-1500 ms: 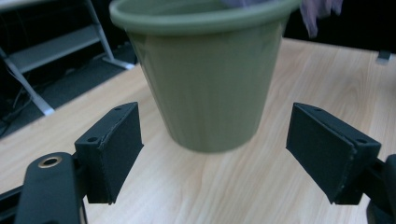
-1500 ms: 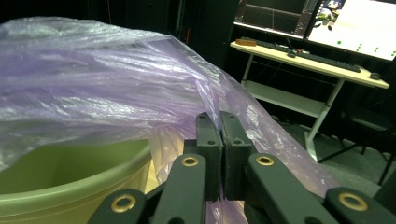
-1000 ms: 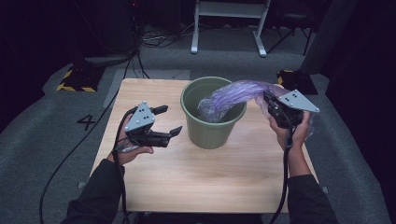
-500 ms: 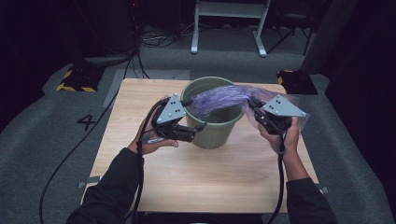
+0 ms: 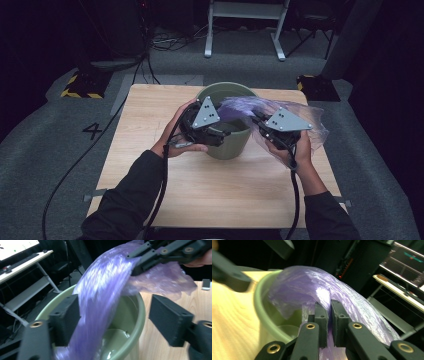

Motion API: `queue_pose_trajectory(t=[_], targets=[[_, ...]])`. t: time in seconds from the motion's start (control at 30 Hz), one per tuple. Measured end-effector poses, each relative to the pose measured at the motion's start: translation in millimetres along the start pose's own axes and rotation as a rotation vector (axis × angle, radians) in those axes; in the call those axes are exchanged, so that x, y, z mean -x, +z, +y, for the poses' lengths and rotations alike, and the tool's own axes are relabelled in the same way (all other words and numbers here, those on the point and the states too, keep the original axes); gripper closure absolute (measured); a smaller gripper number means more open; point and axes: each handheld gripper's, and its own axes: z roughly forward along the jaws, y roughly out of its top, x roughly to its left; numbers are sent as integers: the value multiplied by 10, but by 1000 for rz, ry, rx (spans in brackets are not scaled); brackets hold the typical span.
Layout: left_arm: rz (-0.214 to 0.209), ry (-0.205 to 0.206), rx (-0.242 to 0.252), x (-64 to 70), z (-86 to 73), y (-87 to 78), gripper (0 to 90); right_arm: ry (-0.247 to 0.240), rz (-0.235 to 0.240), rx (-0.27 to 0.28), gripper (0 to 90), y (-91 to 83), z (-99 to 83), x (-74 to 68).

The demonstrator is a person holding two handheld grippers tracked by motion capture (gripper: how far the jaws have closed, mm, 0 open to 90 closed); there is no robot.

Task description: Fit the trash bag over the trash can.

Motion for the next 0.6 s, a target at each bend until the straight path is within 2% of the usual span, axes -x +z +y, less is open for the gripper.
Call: queue_pose_trajectory(t=[0.1,0.13,0.2,0.23,0.27,0.3,0.33,0.37,0.47,0.5,0.6], targets=[[3,11,-24,0,-1,47,364,-6,18,8,829,2,19,-37],[21,15,-56,-4,-4,92,407,-9,18,12,828,2,23,-49],[25,20,-73,-11,-7,108,526,-9,18,15,828,2,25,-53],[31,34,-92,-14,-18,133,583,-3,35,28,824,2,24,-56],[31,34,-92,-14,-18,133,642,-3,35,28,824,2,24,-56],[42,49,-99,-11,-25,141,642,-1,38,29,820,2,24,-57],[42,54,-96,-17,-34,146,732,2,45,34,801,2,21,-62],[42,54,-96,-17,-34,146,771,2,45,34,801,2,21,-62],[42,52,-88,-35,-43,154,856,13,55,41,770,0,15,-69],[48,59,-89,-41,-46,163,878,15,56,43,696,-4,11,-77],[52,58,-97,-48,-53,174,895,24,71,54,667,-24,-1,-83]])
